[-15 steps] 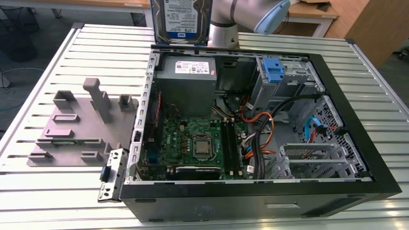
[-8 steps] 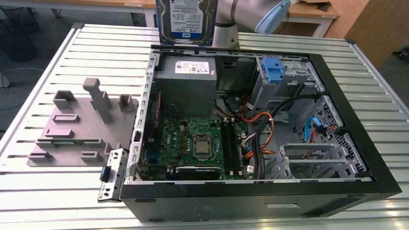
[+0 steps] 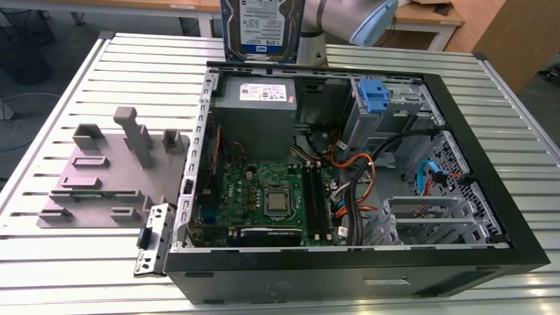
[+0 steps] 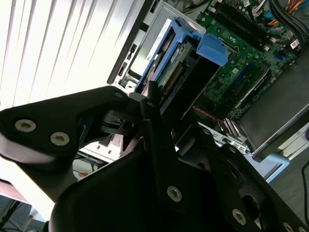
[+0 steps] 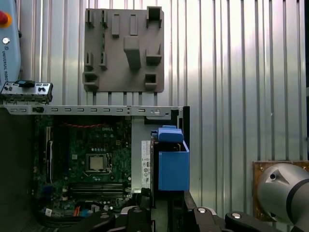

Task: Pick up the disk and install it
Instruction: 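Pick up the disk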

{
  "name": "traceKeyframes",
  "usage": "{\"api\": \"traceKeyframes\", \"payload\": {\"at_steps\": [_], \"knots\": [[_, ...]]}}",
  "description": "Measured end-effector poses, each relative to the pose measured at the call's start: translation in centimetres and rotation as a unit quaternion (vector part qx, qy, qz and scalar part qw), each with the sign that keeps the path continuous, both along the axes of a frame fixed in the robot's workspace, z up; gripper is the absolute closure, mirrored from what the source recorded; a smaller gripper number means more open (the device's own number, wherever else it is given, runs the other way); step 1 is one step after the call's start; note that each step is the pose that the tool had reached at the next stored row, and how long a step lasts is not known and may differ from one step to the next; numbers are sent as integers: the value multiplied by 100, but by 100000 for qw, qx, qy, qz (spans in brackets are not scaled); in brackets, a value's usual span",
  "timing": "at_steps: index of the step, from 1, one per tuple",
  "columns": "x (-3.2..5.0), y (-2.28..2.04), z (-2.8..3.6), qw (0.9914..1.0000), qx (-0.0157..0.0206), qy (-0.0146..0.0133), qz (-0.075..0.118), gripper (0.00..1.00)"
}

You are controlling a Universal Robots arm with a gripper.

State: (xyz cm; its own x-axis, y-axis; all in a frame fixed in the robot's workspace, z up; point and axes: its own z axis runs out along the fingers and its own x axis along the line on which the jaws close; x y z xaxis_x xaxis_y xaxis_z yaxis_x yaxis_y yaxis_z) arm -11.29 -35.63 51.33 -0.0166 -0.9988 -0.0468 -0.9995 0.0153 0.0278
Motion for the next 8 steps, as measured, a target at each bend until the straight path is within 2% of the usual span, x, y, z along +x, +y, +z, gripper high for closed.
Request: {"api": "traceKeyframes", "payload": {"at_steps": [8], "knots": [[73, 0, -2, 100000, 2, 0, 32, 65]]}}
